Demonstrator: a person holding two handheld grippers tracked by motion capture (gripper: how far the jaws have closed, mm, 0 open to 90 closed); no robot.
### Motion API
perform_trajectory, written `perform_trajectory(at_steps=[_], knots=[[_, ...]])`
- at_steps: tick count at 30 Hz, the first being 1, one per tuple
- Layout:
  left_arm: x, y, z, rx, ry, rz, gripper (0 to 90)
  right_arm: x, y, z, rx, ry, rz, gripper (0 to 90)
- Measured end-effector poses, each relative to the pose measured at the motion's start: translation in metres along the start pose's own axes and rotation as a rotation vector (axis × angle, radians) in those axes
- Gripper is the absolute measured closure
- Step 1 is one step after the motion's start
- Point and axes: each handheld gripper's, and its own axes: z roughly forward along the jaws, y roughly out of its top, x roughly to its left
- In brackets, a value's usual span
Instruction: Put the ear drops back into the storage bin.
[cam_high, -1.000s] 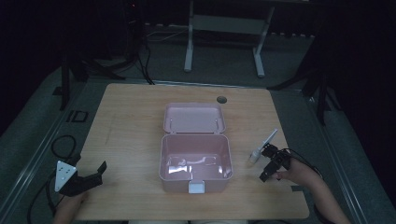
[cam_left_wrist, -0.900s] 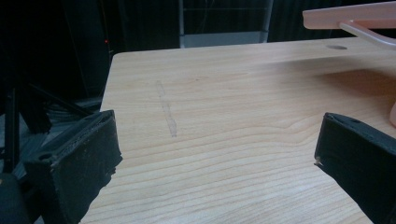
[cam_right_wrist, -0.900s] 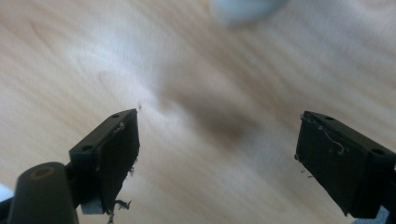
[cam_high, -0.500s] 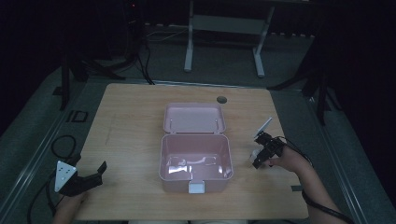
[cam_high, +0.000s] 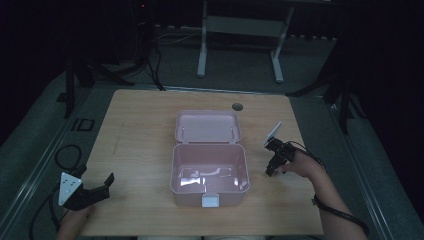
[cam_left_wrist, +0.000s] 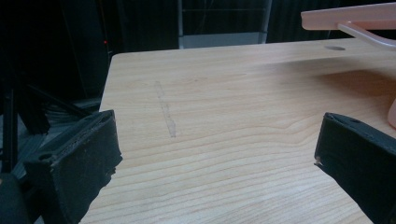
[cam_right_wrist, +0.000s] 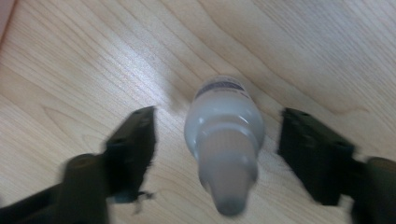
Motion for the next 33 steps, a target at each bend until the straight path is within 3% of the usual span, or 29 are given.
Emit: perform_trajectory(at_steps=[5, 9, 18, 26, 30, 33], knots=[[0.0, 0.0, 0.0, 0.0, 0.0, 0.001, 0.3, 0.001, 0.007, 0.004, 0.022, -0.015, -0.013, 46.5], [0.0, 0.0, 0.0, 0.0, 0.0, 0.0, 0.4, 0.001, 0.009, 0.005, 0.029, -0.04, -0.02, 53.6], [0.0, 0.0, 0.0, 0.001, 0.0, 0.0, 0.4, 0.004, 0.01, 0.007, 0.051, -0.056, -0.066, 59.2], [0.0, 0.0, 0.0, 0.003, 0.001, -0.001, 0.4, 0.011, 0.004, 0.005, 0.066, -0.078, -0.208, 59.7], [0.0, 0.0, 0.0, 0.002, 0.002, 0.0, 0.3, 0.013, 0.0, 0.003, 0.063, -0.098, -0.253, 59.8], [0.0, 0.0, 0.0, 0.004, 0.002, 0.0, 0.4, 0.016, -0.004, 0.001, 0.058, -0.111, -0.326, 59.8]])
